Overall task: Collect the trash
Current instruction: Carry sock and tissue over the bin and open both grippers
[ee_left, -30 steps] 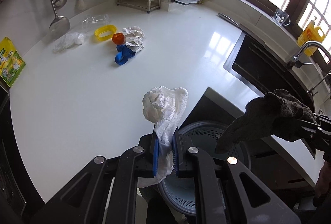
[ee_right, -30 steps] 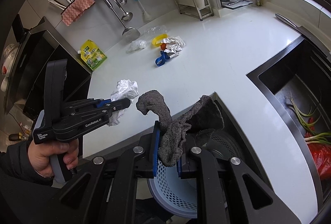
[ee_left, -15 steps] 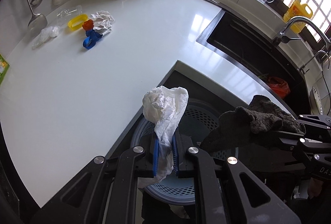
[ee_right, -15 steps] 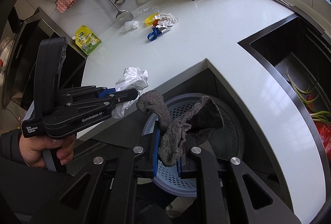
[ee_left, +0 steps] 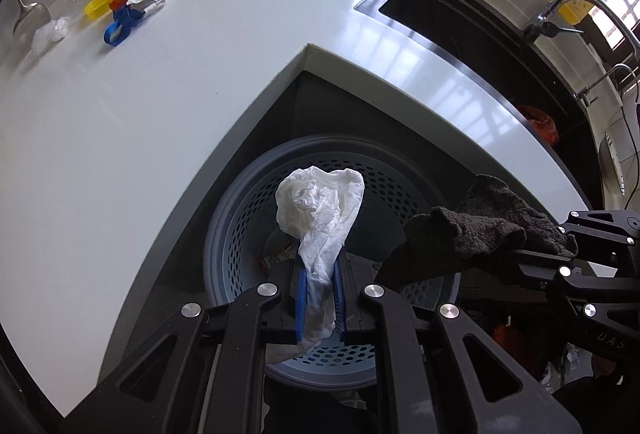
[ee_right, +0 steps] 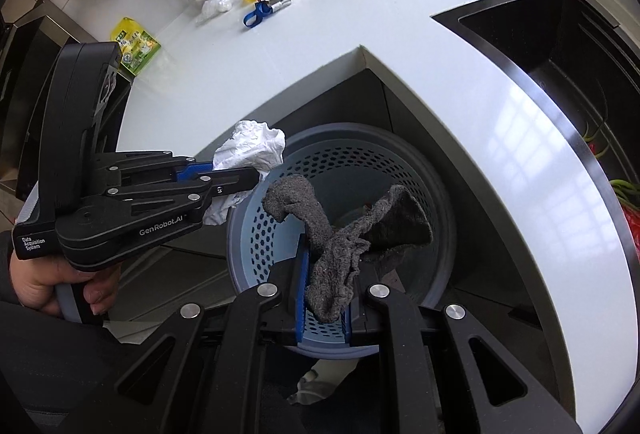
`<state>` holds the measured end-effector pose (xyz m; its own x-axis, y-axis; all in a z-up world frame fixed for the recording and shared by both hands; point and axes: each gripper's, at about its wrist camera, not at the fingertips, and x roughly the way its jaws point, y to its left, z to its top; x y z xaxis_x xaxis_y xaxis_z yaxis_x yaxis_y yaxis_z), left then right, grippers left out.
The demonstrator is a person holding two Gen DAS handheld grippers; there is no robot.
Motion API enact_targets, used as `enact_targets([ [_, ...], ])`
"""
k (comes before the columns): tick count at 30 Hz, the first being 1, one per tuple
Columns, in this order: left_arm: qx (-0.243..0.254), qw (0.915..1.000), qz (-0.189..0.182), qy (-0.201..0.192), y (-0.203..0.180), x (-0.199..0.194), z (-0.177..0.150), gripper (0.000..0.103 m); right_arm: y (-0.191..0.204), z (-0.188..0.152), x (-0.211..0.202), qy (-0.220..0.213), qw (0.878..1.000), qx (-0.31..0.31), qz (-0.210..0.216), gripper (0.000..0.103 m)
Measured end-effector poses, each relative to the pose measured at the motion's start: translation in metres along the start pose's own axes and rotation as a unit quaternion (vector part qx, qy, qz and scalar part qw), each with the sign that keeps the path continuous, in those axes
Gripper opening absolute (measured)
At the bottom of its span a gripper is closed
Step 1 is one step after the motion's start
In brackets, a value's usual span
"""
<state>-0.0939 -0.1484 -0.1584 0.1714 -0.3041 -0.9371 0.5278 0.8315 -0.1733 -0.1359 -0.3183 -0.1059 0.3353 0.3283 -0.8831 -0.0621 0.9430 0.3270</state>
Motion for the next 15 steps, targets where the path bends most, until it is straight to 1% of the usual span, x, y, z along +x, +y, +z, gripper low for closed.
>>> enact_targets([
  [5,0.013,0.9992,-0.002,0.037,-0.002,0.036,-0.005,0.011,-0.009,-0.006,0.036,0.039,0.999,-0.001,-0.017,0.012],
  [15,0.025,0.9960,0.013,0.085,0.006,0.097,-0.017,0.012,-0.003,-0.004,0.098,0.096,0.994,-0.029,-0.039,0.012],
])
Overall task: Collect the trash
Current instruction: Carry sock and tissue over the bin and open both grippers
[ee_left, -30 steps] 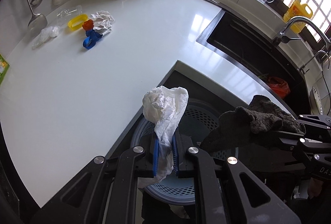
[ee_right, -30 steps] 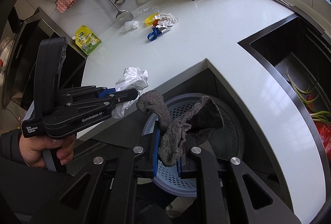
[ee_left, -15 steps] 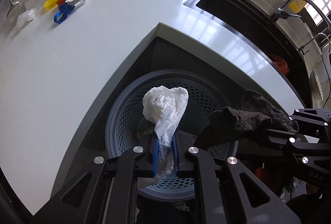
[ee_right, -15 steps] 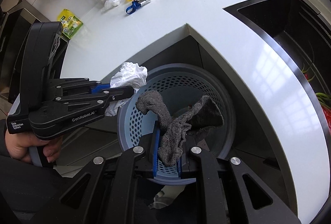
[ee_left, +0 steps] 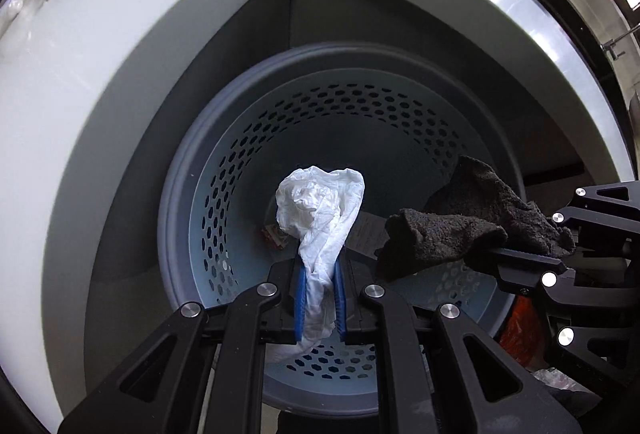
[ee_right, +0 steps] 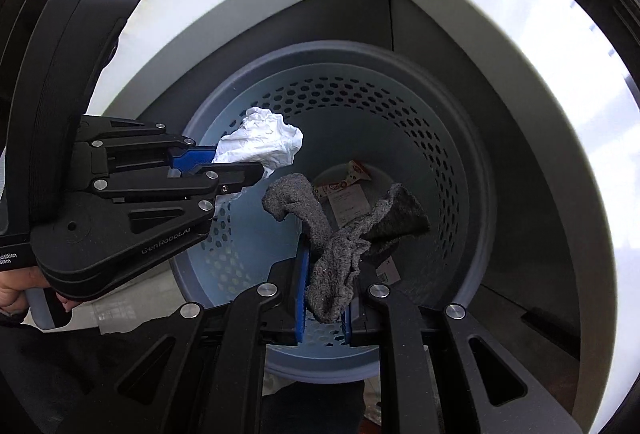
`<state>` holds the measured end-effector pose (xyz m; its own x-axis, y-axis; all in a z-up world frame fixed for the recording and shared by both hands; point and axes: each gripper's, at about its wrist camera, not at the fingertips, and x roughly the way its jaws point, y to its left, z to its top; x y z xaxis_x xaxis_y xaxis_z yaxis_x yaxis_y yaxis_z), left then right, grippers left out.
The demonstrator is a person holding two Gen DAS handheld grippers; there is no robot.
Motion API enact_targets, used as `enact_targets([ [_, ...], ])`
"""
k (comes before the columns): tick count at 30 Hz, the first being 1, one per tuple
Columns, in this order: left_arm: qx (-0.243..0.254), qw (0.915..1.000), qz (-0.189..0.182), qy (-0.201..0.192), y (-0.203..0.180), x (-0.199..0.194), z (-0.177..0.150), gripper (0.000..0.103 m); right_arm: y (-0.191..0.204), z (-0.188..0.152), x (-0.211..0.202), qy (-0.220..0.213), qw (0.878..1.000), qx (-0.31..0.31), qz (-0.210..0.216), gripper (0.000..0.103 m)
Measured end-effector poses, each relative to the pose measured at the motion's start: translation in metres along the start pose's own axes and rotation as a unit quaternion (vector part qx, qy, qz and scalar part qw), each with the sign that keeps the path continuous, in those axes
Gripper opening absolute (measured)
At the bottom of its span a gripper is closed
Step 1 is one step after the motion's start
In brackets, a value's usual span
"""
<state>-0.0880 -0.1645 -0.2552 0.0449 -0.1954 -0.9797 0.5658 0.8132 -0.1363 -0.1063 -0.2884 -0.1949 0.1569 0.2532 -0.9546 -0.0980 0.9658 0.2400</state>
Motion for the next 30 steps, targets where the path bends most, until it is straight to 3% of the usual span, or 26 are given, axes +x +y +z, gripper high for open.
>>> enact_targets([
  [11,0.015,0.9991,0.001,0.040,0.007,0.044,-0.002,0.012,-0.009,0.009,0.047,0.051,0.998,0.006,-0.020,0.013],
  [30,0.027,0.9991,-0.011,0.033,0.002,0.034,0.000,0.016,0.000,0.010,0.047,0.052,0.998,-0.003,-0.036,0.013],
])
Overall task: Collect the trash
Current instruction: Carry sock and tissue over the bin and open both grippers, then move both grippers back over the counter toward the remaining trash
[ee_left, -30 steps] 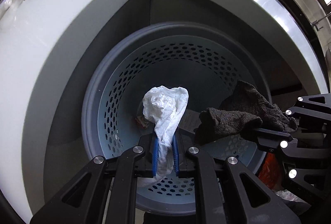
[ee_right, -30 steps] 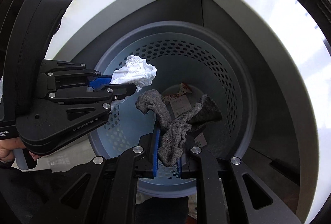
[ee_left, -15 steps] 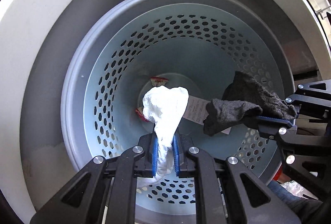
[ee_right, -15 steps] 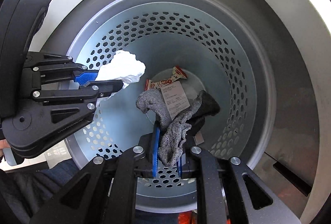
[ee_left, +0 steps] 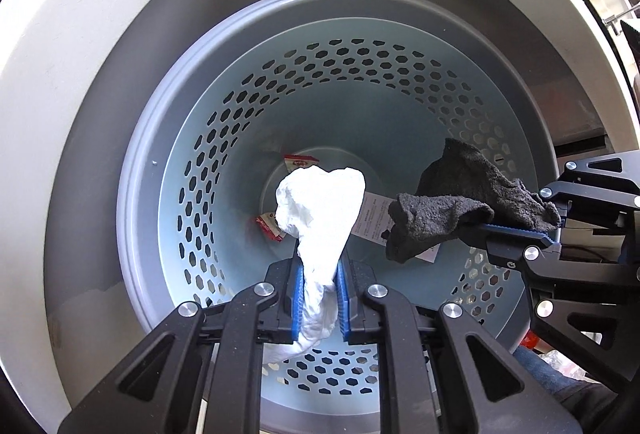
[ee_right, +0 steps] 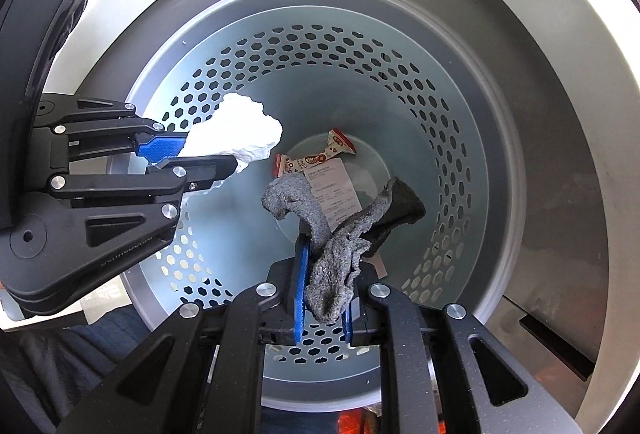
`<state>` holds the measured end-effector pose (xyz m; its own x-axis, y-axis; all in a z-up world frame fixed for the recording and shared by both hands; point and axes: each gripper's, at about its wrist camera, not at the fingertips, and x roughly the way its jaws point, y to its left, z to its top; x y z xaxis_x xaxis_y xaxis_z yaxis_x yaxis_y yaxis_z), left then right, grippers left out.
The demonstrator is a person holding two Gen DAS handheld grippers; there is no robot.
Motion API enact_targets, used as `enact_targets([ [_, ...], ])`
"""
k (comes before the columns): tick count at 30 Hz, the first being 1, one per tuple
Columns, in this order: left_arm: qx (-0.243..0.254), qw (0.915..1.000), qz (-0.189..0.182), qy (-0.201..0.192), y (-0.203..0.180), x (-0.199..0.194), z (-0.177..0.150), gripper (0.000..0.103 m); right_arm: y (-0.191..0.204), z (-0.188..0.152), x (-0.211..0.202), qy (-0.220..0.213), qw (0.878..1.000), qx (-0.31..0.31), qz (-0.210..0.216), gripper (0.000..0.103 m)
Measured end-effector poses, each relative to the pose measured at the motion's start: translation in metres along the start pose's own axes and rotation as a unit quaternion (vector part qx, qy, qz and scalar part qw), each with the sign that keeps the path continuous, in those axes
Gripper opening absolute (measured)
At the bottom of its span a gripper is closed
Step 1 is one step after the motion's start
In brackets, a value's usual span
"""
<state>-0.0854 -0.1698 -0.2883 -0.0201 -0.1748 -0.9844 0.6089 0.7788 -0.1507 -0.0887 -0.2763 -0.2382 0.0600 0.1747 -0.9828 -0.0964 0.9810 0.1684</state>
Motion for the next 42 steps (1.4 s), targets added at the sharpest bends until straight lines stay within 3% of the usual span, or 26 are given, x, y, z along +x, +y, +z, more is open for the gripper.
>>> enact_targets([
  [2,0.000,1.0000,0.000,-0.001,0.002,-0.004,0.001,0.020,0.002,-0.001,-0.002,-0.003,1.000,-0.001,-0.004,0.020],
  [4,0.001,1.0000,0.007,-0.004,-0.001,-0.003,-0.004,0.044,0.002,-0.004,-0.003,-0.011,1.000,0.003,-0.009,0.049],
  [6,0.001,0.9996,0.021,-0.018,-0.004,-0.008,-0.005,0.064,0.002,-0.005,-0.007,-0.018,1.000,0.006,-0.012,0.054],
  [13,-0.012,0.9978,0.041,-0.051,0.000,-0.034,-0.007,0.085,0.001,-0.011,-0.028,-0.041,0.999,0.020,-0.006,0.058],
  [19,-0.032,0.9941,0.043,-0.094,0.007,-0.077,-0.017,0.092,0.002,-0.014,-0.061,-0.079,0.996,0.026,0.011,0.058],
  [26,-0.068,0.9852,0.057,-0.146,0.027,-0.140,-0.016,0.093,0.007,0.003,-0.106,-0.136,0.990,0.025,0.034,0.058],
  [34,-0.119,0.9675,0.099,-0.200,0.080,-0.201,-0.007,0.093,0.022,0.039,-0.162,-0.196,0.979,0.015,0.052,0.058],
  [42,-0.161,0.9491,0.134,-0.235,0.144,-0.231,0.004,0.095,0.044,0.095,-0.191,-0.236,0.970,-0.021,0.048,0.058],
])
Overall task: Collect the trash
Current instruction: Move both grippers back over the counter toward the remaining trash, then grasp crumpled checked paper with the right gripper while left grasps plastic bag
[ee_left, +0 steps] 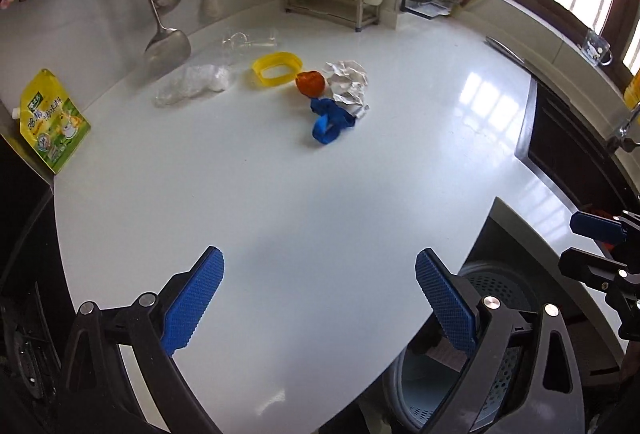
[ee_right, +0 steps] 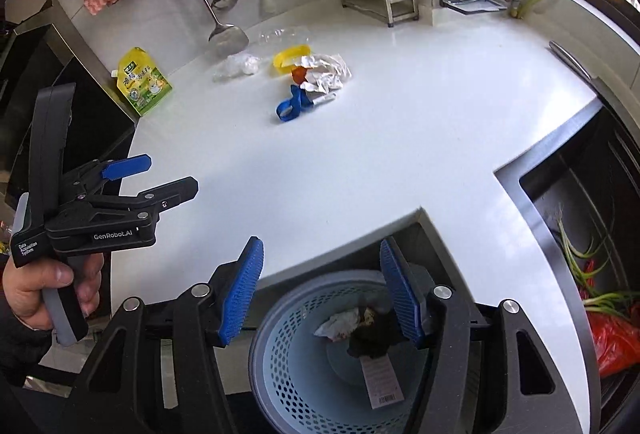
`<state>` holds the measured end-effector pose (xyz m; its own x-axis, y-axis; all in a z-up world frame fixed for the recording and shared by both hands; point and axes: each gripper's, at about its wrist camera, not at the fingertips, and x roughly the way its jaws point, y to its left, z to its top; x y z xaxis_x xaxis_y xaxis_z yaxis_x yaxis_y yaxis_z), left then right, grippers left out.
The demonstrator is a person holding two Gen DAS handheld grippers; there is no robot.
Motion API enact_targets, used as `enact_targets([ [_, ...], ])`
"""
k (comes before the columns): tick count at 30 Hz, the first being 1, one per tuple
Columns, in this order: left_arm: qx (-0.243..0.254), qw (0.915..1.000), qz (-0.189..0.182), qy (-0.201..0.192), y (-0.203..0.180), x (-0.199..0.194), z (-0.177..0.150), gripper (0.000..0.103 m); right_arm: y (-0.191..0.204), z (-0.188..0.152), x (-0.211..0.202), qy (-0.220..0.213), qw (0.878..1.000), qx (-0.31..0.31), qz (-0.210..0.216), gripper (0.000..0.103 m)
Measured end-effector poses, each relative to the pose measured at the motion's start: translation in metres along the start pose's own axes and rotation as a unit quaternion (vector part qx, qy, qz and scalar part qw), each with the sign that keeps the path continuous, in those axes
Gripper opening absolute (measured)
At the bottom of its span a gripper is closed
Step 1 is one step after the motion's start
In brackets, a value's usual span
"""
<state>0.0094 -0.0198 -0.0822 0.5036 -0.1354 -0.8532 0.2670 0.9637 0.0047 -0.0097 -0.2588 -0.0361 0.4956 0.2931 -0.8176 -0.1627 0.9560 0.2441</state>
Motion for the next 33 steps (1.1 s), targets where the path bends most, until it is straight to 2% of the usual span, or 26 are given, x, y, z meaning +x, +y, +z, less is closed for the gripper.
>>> enact_targets([
  [10,-0.033,0.9987,0.031,-0.025,0.069,0.006,0.041,0.095,0.029,0.068,0.029,-0.028,0.999,-0.030,-0.003,0.060],
  [21,-0.062,0.9962,0.053,-0.028,0.130,0.039,0.087,0.095,0.041,0.136,0.082,-0.036,0.999,-0.026,-0.010,0.062],
  [27,-0.063,0.9960,0.057,-0.026,0.148,0.063,0.108,0.095,0.034,0.165,0.119,-0.023,0.999,-0.021,-0.024,0.062],
  [33,-0.072,0.9960,0.052,-0.015,0.157,0.084,0.120,0.095,0.020,0.183,0.171,0.012,0.999,-0.023,-0.039,0.063],
])
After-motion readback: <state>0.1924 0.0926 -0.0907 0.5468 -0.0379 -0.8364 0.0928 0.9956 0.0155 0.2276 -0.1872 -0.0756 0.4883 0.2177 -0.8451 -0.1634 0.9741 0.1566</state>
